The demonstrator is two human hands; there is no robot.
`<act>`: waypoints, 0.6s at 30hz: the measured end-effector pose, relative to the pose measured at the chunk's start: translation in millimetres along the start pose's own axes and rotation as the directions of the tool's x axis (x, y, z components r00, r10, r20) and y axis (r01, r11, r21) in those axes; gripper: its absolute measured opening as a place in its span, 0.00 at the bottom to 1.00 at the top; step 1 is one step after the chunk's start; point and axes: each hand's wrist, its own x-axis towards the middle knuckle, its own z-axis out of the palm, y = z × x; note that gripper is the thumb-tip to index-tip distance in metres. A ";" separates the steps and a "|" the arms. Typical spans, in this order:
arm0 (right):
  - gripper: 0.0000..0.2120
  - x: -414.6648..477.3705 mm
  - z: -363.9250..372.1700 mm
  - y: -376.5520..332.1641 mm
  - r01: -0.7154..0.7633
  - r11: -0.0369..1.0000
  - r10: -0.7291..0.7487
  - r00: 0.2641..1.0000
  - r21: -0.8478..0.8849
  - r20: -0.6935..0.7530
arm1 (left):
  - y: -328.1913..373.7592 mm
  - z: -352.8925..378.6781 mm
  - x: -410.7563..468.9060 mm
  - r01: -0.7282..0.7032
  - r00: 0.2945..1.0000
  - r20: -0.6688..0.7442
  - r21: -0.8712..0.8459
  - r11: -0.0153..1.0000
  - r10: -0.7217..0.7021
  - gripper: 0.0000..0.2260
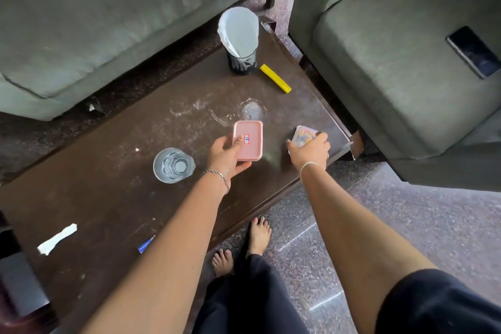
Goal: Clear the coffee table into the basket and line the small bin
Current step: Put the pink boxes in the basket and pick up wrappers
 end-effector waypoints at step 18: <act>0.29 -18.4 -14.9 -2.8 -0.045 0.807 -0.066 0.984 0.589 0.166 | 14.9 -17.7 -13.6 -0.089 0.996 -0.005 -0.078 0.993 0.089 0.15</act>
